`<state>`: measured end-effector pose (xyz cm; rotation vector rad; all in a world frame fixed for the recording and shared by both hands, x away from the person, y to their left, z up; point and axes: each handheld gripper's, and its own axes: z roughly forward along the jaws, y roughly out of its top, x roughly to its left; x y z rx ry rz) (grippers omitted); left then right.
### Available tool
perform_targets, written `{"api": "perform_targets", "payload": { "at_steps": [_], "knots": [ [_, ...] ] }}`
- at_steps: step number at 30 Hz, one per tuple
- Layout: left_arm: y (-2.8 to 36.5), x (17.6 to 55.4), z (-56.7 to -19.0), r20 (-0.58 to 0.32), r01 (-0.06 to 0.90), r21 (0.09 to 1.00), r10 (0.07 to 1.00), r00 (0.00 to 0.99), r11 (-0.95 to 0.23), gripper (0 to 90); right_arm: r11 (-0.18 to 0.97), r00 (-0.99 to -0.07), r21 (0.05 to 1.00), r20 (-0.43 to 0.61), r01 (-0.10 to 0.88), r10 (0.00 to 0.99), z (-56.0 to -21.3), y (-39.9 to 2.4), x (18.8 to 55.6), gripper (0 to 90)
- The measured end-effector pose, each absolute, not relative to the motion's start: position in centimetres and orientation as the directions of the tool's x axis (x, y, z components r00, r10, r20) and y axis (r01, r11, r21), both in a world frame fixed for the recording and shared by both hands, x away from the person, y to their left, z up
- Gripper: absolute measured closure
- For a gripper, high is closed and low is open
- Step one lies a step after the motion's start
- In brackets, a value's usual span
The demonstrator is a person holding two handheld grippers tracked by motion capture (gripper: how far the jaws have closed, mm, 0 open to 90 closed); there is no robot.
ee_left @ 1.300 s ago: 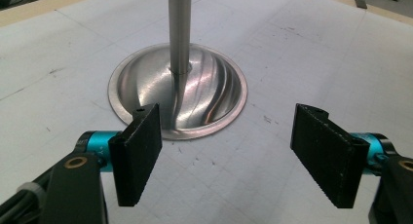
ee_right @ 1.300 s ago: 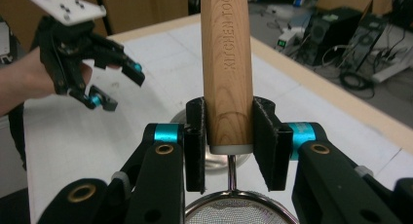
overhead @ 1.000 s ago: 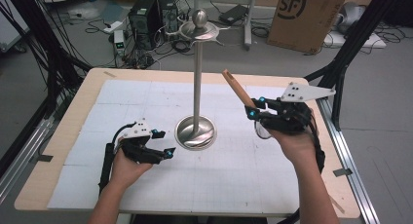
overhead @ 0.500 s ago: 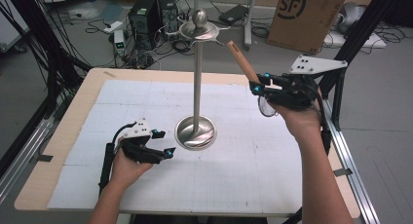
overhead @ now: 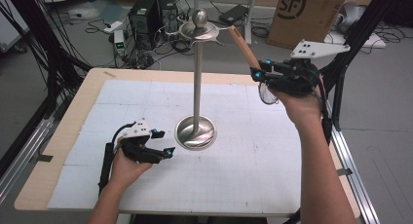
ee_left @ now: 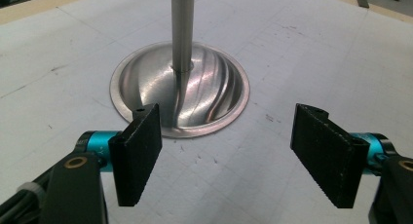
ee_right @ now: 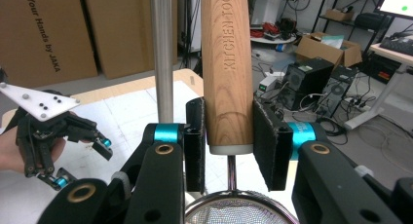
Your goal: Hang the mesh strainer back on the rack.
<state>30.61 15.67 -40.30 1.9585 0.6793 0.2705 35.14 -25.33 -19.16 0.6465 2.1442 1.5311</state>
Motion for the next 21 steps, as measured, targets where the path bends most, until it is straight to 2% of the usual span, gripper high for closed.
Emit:
{"api": "perform_targets", "payload": {
  "at_steps": [21],
  "knots": [
    [16.0,30.7,-40.3,-0.105,0.347,0.878,0.574,0.812,-0.330,27.8,0.303,-0.819,0.943,-0.064,0.137,0.570,-19.2,-23.8,36.8,68.6]
  ]
}}
